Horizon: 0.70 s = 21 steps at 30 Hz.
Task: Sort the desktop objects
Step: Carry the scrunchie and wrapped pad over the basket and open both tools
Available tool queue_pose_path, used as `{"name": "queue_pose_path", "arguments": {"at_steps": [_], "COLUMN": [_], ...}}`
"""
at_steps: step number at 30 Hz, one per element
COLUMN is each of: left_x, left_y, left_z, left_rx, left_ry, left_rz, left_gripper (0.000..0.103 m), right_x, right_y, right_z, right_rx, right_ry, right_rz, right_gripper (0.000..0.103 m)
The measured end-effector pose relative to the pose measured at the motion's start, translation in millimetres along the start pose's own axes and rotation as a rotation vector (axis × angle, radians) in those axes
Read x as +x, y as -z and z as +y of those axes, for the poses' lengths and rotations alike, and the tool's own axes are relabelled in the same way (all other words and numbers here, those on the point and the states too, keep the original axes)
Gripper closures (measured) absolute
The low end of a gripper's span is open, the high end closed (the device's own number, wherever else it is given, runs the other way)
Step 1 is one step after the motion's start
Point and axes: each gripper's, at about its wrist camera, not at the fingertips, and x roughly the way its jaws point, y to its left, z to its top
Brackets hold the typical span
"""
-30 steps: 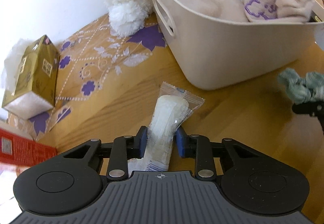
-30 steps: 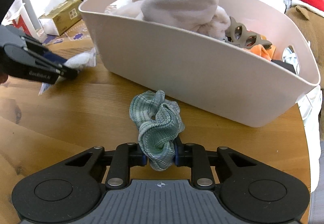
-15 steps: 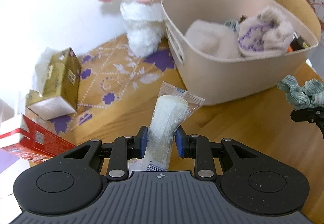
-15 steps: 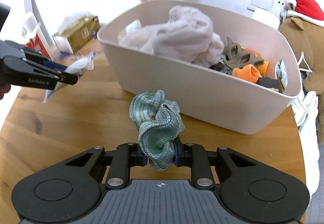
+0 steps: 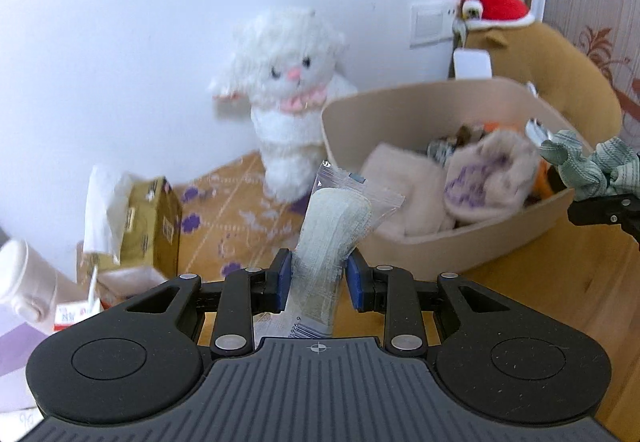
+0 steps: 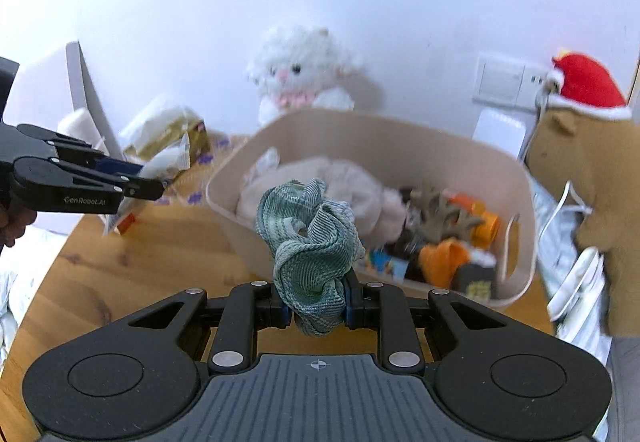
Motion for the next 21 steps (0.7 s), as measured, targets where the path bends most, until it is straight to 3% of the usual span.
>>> {"name": "queue_pose_path", "arguments": {"at_steps": [9, 21], "left_x": [-7.2, 15.1], "left_y": [-36.5, -72.3], "left_z": [-21.1, -58.8], "left_rx": [0.018, 0.040], "left_ry": [0.001, 0.006], "left_rz": [-0.059, -0.053], "left_gripper": [0.074, 0.074], "right_x": [-17.5, -11.4], "right_y": [-22.3, -46.4], "right_z": [-23.1, -70.3], "right_rx": [-0.018, -0.001], "right_ry": [0.022, 0.065], "right_rz": [-0.070, -0.100], "right_gripper": [0.082, 0.082]}}
